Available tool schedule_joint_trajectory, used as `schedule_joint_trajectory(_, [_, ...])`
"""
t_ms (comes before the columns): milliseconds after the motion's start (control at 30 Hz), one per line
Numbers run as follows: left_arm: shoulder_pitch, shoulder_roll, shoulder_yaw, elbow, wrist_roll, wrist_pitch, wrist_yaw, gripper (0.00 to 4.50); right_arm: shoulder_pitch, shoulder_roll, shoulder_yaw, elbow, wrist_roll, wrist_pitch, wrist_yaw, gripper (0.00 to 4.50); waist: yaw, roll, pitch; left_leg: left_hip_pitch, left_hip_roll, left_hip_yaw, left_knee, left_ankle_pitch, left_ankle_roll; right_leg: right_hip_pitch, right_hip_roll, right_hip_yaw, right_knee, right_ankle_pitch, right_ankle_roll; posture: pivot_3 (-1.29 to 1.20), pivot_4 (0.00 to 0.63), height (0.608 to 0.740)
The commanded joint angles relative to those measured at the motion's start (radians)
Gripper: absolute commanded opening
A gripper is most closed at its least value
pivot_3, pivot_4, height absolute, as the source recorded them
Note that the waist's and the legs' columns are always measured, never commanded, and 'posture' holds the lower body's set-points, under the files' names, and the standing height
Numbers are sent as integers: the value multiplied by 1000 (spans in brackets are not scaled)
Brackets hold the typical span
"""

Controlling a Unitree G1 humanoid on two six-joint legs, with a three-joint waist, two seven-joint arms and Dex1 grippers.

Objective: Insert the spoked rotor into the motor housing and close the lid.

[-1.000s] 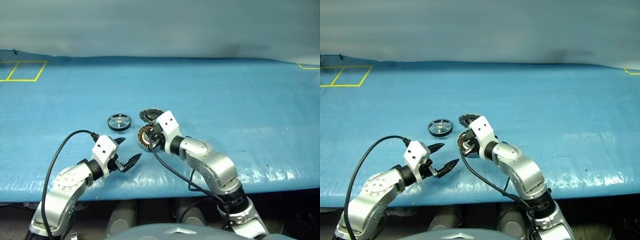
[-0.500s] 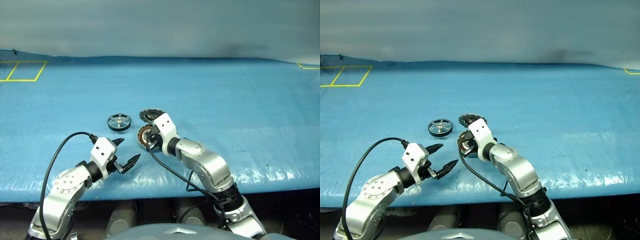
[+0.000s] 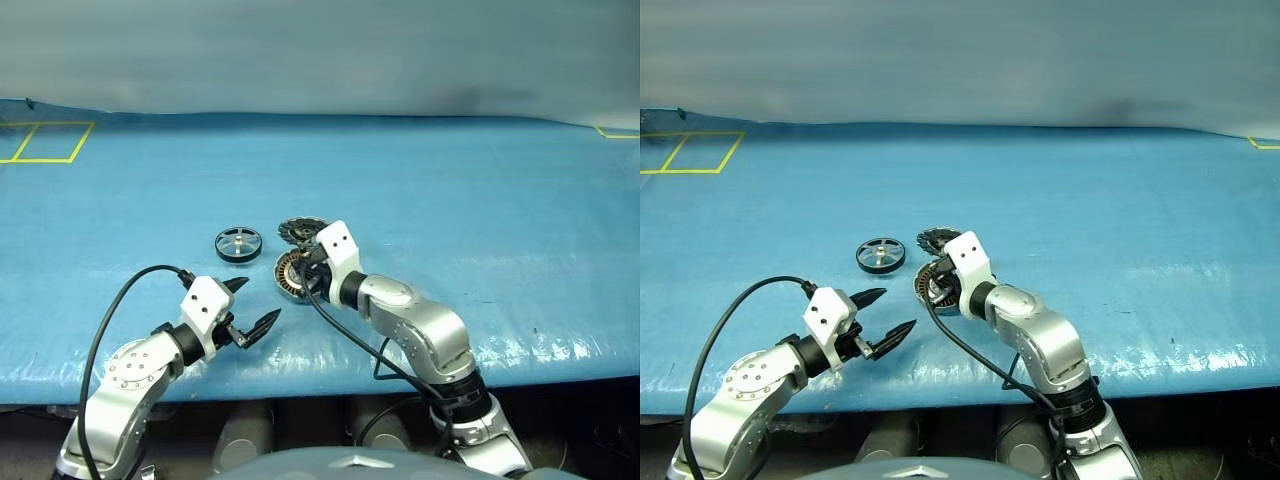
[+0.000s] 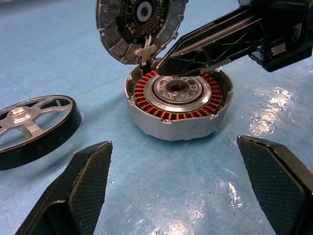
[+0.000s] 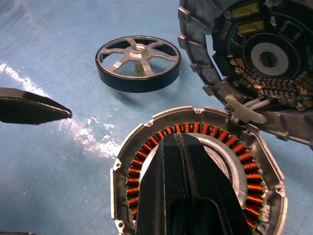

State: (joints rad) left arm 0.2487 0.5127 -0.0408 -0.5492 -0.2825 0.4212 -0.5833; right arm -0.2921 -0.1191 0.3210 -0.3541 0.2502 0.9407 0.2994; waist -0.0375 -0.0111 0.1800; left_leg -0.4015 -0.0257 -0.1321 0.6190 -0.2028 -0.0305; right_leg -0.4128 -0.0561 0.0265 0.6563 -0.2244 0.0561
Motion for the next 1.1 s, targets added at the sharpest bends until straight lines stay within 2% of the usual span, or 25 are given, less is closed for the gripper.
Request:
schedule_joint_trajectory(33, [-5,-4,10,-8,-4,-23,-1,4500,-5,-1,13,-9,-13,-25,-3,17,0,0,0,0,0,0,0,0,0,0,0,0,0,0,0,0,150,740])
schedule_joint_trajectory(433, [-9,-7,7,-7,-3,-21,3,4500,-1,-3,29,6,-26,-35,7,17,0,0,0,0,0,0,0,0,0,0,0,0,0,0,0,0,150,740])
schedule_joint_trajectory(767, [-12,-10,5,-5,-4,-19,3,4500,12,-45,60,-33,-15,2,49,17,0,0,0,0,0,0,0,0,0,0,0,0,0,0,0,0,150,740])
schedule_joint_trajectory(1100, [-9,-8,5,-6,-5,-17,0,4500,10,-50,26,-82,4,18,59,17,0,0,0,0,0,0,0,0,0,0,0,0,0,0,0,0,150,740])
